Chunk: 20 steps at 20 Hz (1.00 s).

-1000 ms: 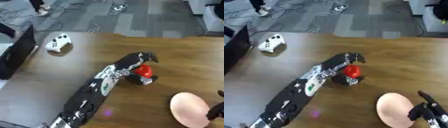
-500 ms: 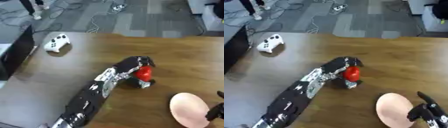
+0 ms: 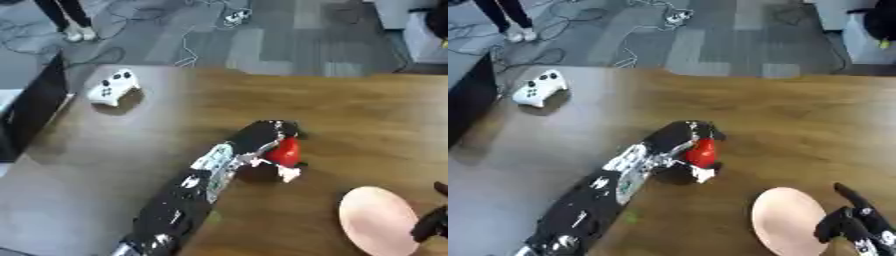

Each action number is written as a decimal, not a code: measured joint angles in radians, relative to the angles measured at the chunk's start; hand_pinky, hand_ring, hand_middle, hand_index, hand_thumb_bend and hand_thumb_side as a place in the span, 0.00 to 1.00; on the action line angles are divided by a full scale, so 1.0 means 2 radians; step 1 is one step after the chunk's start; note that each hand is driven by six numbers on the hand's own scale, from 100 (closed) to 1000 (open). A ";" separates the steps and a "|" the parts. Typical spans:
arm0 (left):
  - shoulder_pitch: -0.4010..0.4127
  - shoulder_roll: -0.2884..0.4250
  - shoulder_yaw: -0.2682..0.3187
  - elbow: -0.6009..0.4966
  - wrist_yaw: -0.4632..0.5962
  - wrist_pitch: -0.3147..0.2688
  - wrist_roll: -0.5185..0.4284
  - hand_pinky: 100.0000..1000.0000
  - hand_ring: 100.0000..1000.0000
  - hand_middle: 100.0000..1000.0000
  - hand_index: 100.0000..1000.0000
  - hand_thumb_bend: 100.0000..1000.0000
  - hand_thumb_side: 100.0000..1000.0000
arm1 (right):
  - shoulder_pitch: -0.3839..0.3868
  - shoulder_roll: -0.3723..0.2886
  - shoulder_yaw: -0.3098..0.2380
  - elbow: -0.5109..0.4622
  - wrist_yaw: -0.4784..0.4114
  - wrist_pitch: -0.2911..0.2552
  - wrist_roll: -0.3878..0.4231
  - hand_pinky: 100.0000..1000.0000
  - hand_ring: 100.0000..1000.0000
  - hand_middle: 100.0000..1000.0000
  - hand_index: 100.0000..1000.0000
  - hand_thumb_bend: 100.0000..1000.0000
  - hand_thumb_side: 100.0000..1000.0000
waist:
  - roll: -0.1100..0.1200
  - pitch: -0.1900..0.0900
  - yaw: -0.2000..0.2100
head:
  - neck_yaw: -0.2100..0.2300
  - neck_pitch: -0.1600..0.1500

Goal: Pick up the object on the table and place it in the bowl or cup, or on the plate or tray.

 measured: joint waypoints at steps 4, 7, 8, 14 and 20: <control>0.007 -0.010 0.002 0.017 0.068 -0.004 0.020 0.00 0.30 0.51 0.72 0.00 0.31 | 0.000 0.003 0.000 0.000 0.000 0.001 0.002 0.48 0.51 0.50 1.00 0.00 0.85 | 0.000 0.000 0.001 | 0.000 -0.003; 0.008 -0.012 0.002 0.022 0.097 -0.006 0.021 0.00 0.26 0.49 0.68 0.00 0.31 | 0.000 0.004 0.000 0.000 0.000 0.001 0.002 0.48 0.51 0.50 1.00 0.00 0.85 | 0.000 0.000 0.001 | 0.000 -0.004; 0.008 -0.012 0.002 0.022 0.102 -0.006 0.021 0.00 0.25 0.48 0.67 0.00 0.30 | 0.000 0.004 0.000 0.000 0.000 0.001 0.002 0.48 0.51 0.50 1.00 0.00 0.85 | 0.000 0.000 0.001 | 0.000 -0.004; 0.014 -0.016 0.002 0.022 0.127 -0.008 0.020 0.00 0.24 0.47 0.67 0.00 0.21 | -0.003 0.004 0.000 0.000 0.000 0.001 0.003 0.48 0.51 0.50 1.00 0.00 0.84 | 0.000 0.000 0.004 | 0.000 -0.004; 0.015 -0.016 -0.001 0.021 0.142 -0.008 0.014 0.00 0.24 0.47 0.67 0.00 0.20 | -0.003 0.004 0.000 0.000 0.000 0.000 0.003 0.49 0.51 0.50 1.00 0.00 0.83 | -0.001 -0.001 0.004 | 0.000 -0.004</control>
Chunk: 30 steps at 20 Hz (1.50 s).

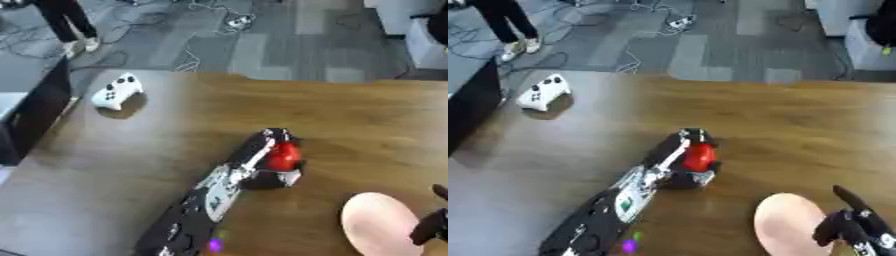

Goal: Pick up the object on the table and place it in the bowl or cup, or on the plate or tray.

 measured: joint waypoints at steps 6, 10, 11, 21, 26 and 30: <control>0.006 0.007 -0.023 -0.028 0.025 0.001 -0.028 0.00 0.25 0.47 0.66 0.00 0.12 | 0.003 0.000 -0.001 0.000 0.000 -0.001 -0.001 0.49 0.51 0.50 1.00 0.00 0.81 | 0.000 0.000 -0.003 | 0.000 0.000; 0.007 0.015 -0.047 -0.065 0.032 0.008 -0.067 0.00 0.25 0.47 0.66 0.00 0.14 | 0.008 0.000 -0.003 0.000 0.002 -0.004 -0.004 0.49 0.51 0.50 1.00 0.00 0.81 | 0.000 0.000 -0.006 | 0.000 0.000; 0.008 0.016 -0.052 -0.072 0.037 0.010 -0.075 0.00 0.25 0.46 0.66 0.00 0.14 | 0.008 0.000 -0.004 0.000 0.003 -0.005 -0.004 0.49 0.51 0.50 1.00 0.00 0.81 | 0.000 0.000 -0.007 | 0.000 0.000; 0.009 0.018 -0.083 -0.142 0.092 0.020 -0.126 0.00 0.25 0.46 0.65 0.00 0.10 | 0.012 0.000 -0.007 0.000 0.010 -0.006 -0.006 0.49 0.51 0.50 1.00 0.00 0.83 | 0.003 0.000 -0.016 | -0.001 -0.002; -0.006 0.018 -0.098 -0.173 0.094 0.019 -0.151 0.00 0.25 0.46 0.64 0.00 0.05 | 0.020 0.000 -0.010 0.000 0.021 -0.008 -0.008 0.49 0.51 0.50 1.00 0.00 0.84 | 0.007 -0.001 -0.022 | -0.001 -0.002; -0.021 0.018 -0.108 -0.188 0.096 0.018 -0.171 0.00 0.26 0.45 0.64 0.00 0.01 | 0.026 0.000 -0.013 0.003 0.031 -0.011 -0.012 0.49 0.51 0.50 1.00 0.00 0.85 | 0.012 -0.004 -0.027 | -0.001 -0.002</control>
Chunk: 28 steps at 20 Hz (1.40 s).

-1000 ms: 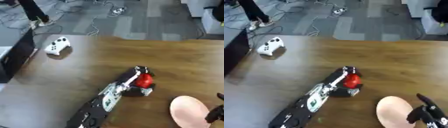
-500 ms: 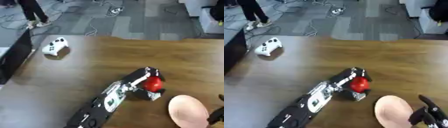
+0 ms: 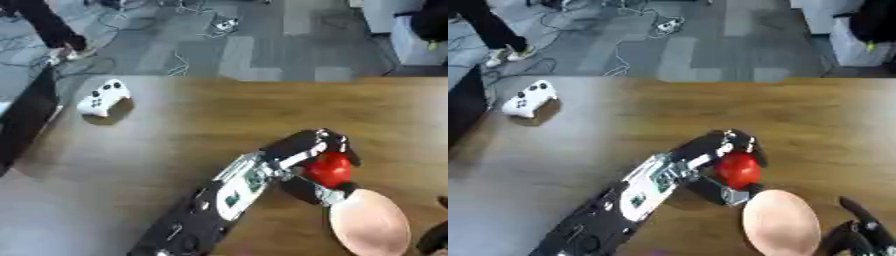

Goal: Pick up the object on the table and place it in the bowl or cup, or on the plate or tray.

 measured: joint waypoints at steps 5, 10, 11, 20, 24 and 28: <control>-0.007 -0.001 -0.008 -0.008 -0.003 -0.004 -0.016 0.00 0.26 0.45 0.64 0.00 0.02 | 0.004 0.000 -0.003 0.000 0.010 -0.002 -0.005 0.49 0.51 0.50 1.00 0.00 0.86 | 0.006 0.000 -0.007 | 0.000 -0.001; -0.007 -0.005 -0.012 -0.007 -0.013 -0.011 -0.021 0.00 0.26 0.45 0.63 0.00 0.01 | 0.003 0.000 -0.003 0.002 0.013 -0.003 -0.006 0.49 0.51 0.50 1.00 0.00 0.86 | 0.010 0.001 -0.014 | 0.000 -0.002; -0.007 -0.005 -0.012 -0.007 -0.016 -0.013 -0.022 0.00 0.26 0.45 0.63 0.00 0.01 | 0.003 0.000 -0.003 0.003 0.014 -0.003 -0.006 0.49 0.51 0.50 1.00 0.00 0.86 | 0.010 0.002 -0.015 | 0.000 -0.002; -0.006 -0.004 -0.017 0.007 -0.061 -0.036 -0.019 0.00 0.27 0.45 0.63 0.00 0.01 | -0.004 0.000 -0.003 0.003 0.016 -0.003 -0.005 0.49 0.52 0.51 1.00 0.00 0.87 | 0.013 0.012 -0.028 | 0.001 -0.006; -0.005 -0.002 -0.017 0.013 -0.088 -0.046 -0.015 0.00 0.24 0.46 0.63 0.00 0.02 | -0.005 0.001 -0.003 0.003 0.020 -0.003 -0.005 0.49 0.52 0.51 1.00 0.00 0.88 | 0.012 0.019 -0.033 | 0.005 -0.011; -0.002 0.000 -0.017 0.020 -0.107 -0.054 -0.007 0.00 0.23 0.45 0.63 0.00 0.02 | -0.008 0.005 -0.003 0.002 0.023 -0.004 -0.005 0.49 0.52 0.51 1.00 0.00 0.89 | 0.012 0.023 -0.036 | 0.010 -0.020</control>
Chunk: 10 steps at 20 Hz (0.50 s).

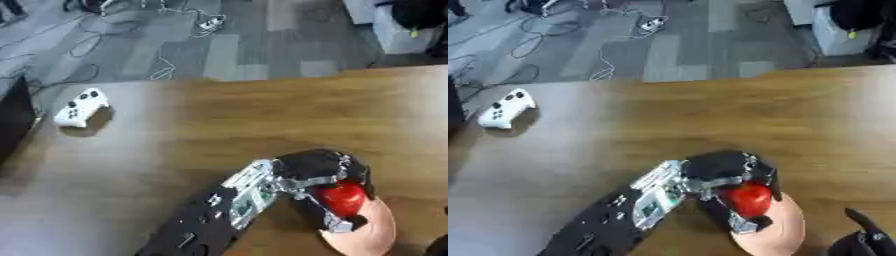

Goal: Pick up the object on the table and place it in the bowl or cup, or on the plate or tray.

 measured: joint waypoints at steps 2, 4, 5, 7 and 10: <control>0.000 0.000 0.000 0.003 -0.008 -0.003 0.004 0.00 0.23 0.45 0.63 0.00 0.02 | -0.002 0.000 0.000 -0.001 0.001 0.000 0.000 0.49 0.52 0.51 1.00 0.00 0.89 | 0.000 0.002 -0.002 | 0.002 -0.005; 0.000 0.000 0.000 0.006 -0.014 -0.006 0.006 0.00 0.23 0.45 0.63 0.00 0.03 | -0.002 0.001 0.000 -0.001 0.003 -0.001 0.001 0.49 0.52 0.51 1.00 0.00 0.89 | 0.000 0.004 -0.005 | 0.005 -0.009; 0.000 0.000 0.000 0.007 -0.017 -0.007 0.007 0.00 0.23 0.45 0.63 0.00 0.03 | -0.002 0.003 0.000 -0.002 0.003 -0.001 0.001 0.49 0.52 0.51 1.00 0.00 0.90 | 0.000 0.004 -0.006 | 0.006 -0.012; 0.001 0.000 0.000 0.010 -0.022 -0.009 0.009 0.00 0.23 0.45 0.63 0.00 0.03 | -0.003 0.004 0.000 -0.002 0.005 -0.001 0.001 0.49 0.52 0.51 1.00 0.00 0.90 | 0.000 0.007 -0.008 | 0.009 -0.015; 0.003 0.000 0.000 0.013 -0.026 -0.012 0.013 0.00 0.23 0.45 0.62 0.00 0.04 | -0.006 0.004 0.000 -0.002 0.008 -0.001 0.001 0.49 0.52 0.51 1.00 0.00 0.90 | 0.000 0.009 -0.010 | 0.011 -0.021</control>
